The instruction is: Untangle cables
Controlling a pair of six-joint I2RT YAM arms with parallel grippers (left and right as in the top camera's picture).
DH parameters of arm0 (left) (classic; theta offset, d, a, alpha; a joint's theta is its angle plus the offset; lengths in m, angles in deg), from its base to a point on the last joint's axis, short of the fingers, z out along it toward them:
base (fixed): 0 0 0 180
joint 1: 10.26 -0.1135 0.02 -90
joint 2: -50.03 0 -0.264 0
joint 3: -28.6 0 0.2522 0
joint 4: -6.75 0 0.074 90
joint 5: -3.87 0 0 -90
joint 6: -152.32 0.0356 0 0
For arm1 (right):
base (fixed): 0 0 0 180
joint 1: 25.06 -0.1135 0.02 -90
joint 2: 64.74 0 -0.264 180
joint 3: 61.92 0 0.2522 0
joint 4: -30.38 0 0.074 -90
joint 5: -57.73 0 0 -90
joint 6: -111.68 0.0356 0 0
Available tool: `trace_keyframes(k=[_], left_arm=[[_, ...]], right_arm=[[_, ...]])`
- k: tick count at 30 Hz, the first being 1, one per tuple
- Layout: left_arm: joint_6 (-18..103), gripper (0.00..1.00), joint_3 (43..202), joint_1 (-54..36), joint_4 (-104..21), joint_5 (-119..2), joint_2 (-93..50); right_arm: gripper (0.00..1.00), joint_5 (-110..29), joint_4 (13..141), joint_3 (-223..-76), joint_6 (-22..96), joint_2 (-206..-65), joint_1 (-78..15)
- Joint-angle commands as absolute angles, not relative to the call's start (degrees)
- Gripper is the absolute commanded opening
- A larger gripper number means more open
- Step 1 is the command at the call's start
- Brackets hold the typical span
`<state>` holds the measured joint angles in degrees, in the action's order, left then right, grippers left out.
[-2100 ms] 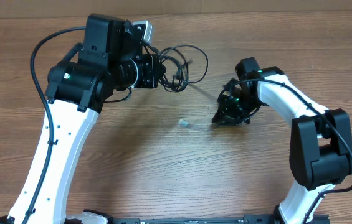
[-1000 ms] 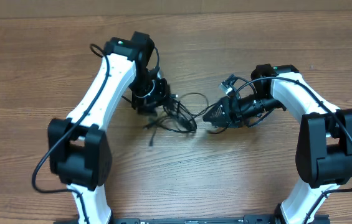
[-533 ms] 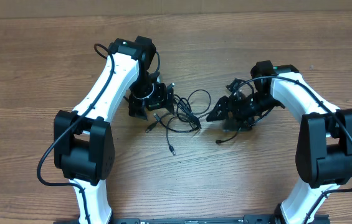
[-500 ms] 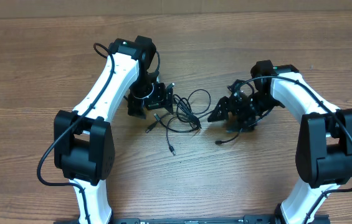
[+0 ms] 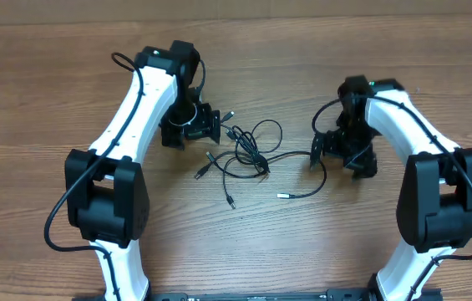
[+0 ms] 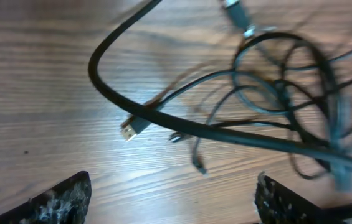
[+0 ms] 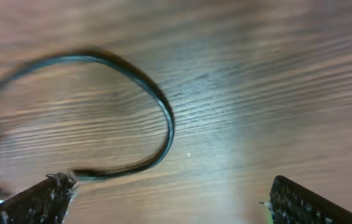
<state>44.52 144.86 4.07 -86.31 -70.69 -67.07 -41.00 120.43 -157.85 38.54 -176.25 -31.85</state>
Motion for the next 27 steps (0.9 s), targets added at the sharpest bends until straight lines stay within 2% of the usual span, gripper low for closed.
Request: trace_keyframes(k=[1,3,4,5,7,8,9,10,12,17,18,19,20,25,27], left_arm=[[46.1,0.72,147.2,4.0,-86.6,-64.8,-62.2],[46.1,0.34,147.2,4.6,-87.6,-61.4,-61.9],[46.1,0.22,147.0,5.3,-88.0,-60.2,-62.0],[46.1,0.12,146.5,6.1,-88.0,-59.5,-62.1],[46.1,0.12,145.2,8.1,-87.5,-59.4,-62.2],[46.1,0.12,144.3,9.4,-86.9,-59.4,-62.2],[46.1,0.13,143.4,10.5,-86.2,-59.4,-62.2],[46.0,0.14,142.5,11.8,-85.3,-59.3,-62.2],[45.6,0.16,140.5,14.3,-83.1,-59.1,-62.2],[44.1,0.29,134.5,19.7,-76.0,-59.9,-62.2],[44.1,0.36,133.2,20.4,-74.1,-60.3,-62.2],[44.1,0.52,131.9,21.1,-72.1,-61.2,-62.2],[44.1,0.57,130.6,21.7,-70.2,-62.5,-62.2],[44.1,0.60,126.5,22.8,-63.1,-67.4,-62.2],[44.0,0.54,126.2,22.6,-61.1,-67.7,-62.2]], right_arm=[[0.98,-43.8,123.3,-165.0,34.1,-174.9,-32.2],[0.92,-54.4,125.1,-166.9,28.1,-174.7,-32.2],[0.85,-58.4,125.2,-166.9,26.7,-174.6,-32.2],[0.72,-62.6,125.1,-166.8,25.8,-174.6,-32.2],[0.50,-66.6,124.5,-166.0,25.9,-174.6,-32.2],[0.36,-67.4,124.1,-165.6,25.9,-174.6,-32.2],[0.27,-67.6,123.9,-165.3,25.9,-174.7,-32.2],[0.23,-67.6,123.7,-165.0,26.0,-174.8,-32.2],[0.22,-68.2,122.8,-163.9,26.1,-174.8,-32.2],[0.24,-69.5,120.4,-160.3,26.3,-174.8,-32.2],[0.25,-69.5,120.1,-159.9,26.3,-174.8,-32.2],[0.27,-69.5,119.8,-159.5,26.3,-174.8,-32.2],[0.28,-69.5,119.4,-159.2,26.3,-174.8,-32.2],[0.31,-69.5,118.2,-158.0,26.3,-174.8,-32.2],[0.31,-69.6,117.7,-157.7,26.3,-174.8,-32.2]])
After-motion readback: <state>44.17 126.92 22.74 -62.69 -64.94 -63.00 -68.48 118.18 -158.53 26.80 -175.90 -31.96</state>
